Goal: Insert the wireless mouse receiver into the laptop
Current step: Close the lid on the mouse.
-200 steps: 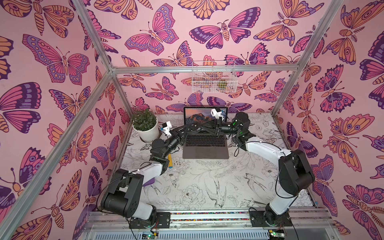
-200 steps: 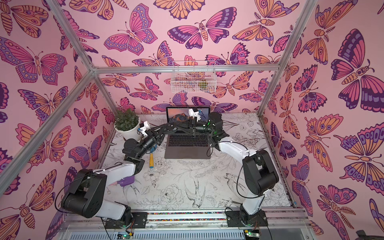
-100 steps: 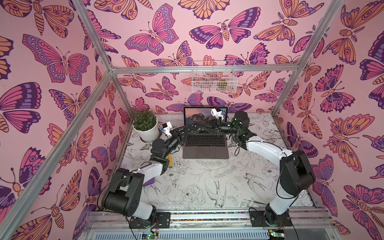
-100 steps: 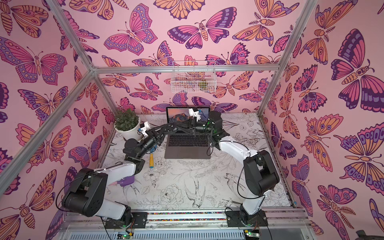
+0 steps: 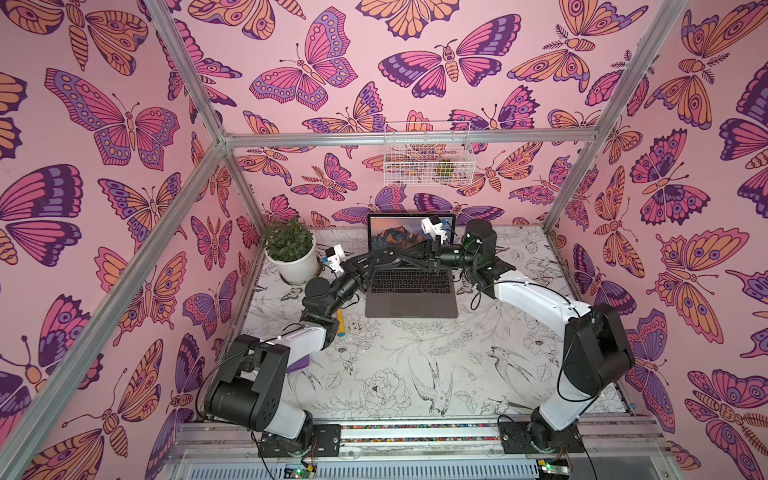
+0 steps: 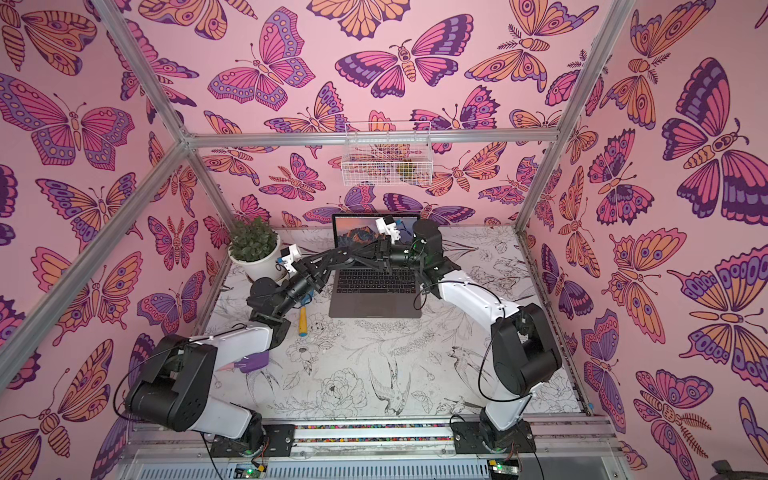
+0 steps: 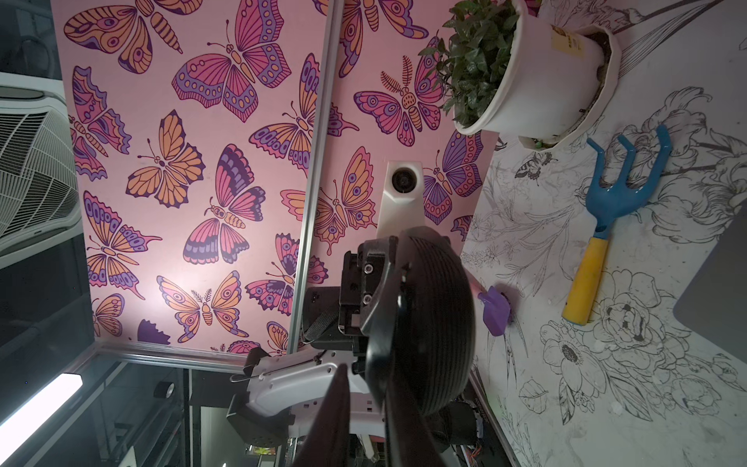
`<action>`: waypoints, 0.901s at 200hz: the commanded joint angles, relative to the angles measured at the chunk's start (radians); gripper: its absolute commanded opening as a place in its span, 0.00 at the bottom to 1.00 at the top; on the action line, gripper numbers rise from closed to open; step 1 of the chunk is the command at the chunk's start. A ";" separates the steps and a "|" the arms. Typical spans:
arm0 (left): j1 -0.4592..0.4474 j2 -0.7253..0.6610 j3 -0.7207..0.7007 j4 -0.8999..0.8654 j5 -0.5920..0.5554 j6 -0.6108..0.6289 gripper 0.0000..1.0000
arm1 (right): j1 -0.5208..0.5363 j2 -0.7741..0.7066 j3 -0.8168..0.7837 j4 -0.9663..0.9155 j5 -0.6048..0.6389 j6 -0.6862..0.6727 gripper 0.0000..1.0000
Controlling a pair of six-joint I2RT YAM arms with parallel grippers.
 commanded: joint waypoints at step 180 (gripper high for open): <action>-0.011 0.017 -0.016 0.134 0.001 -0.023 0.00 | 0.009 -0.022 0.100 -0.282 0.053 -0.161 0.27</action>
